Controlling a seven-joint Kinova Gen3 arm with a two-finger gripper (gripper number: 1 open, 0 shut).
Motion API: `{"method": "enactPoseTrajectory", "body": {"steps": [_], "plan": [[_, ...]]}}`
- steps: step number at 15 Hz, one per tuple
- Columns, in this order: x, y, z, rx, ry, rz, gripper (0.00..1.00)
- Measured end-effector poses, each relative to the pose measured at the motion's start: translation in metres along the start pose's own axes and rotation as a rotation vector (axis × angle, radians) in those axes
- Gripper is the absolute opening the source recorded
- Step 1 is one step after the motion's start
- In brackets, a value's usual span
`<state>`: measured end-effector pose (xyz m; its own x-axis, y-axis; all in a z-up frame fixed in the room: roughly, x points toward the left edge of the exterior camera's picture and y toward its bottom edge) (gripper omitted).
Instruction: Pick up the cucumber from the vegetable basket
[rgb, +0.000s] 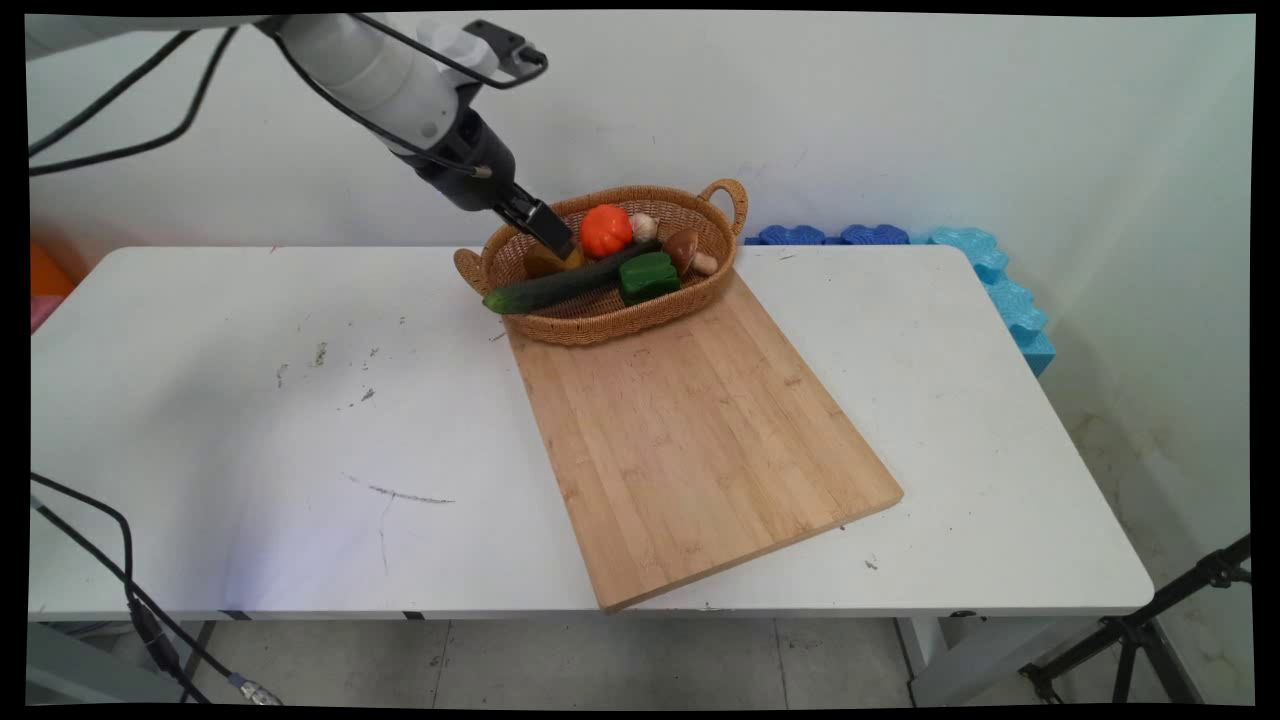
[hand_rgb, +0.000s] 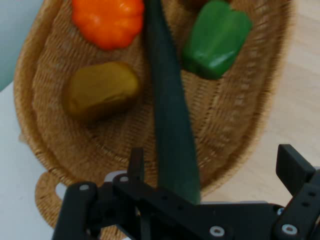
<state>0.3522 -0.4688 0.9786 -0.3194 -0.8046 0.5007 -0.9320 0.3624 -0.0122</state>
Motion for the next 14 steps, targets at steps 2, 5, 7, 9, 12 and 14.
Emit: {"method": "enactPoseTrajectory", "body": {"steps": [2,5,7,9,12,14], "plan": [[0.005,-0.001,0.014,0.032,-0.043,-0.025,1.0],[0.009,-0.001,0.03,0.066,-0.093,-0.046,1.0],[0.01,-0.001,0.042,0.086,-0.124,-0.057,1.0],[0.012,-0.001,0.054,0.101,-0.148,-0.066,1.0],[0.014,0.001,0.068,0.113,-0.171,-0.076,1.0],[0.015,0.001,0.076,0.118,-0.181,-0.081,1.0]]}}
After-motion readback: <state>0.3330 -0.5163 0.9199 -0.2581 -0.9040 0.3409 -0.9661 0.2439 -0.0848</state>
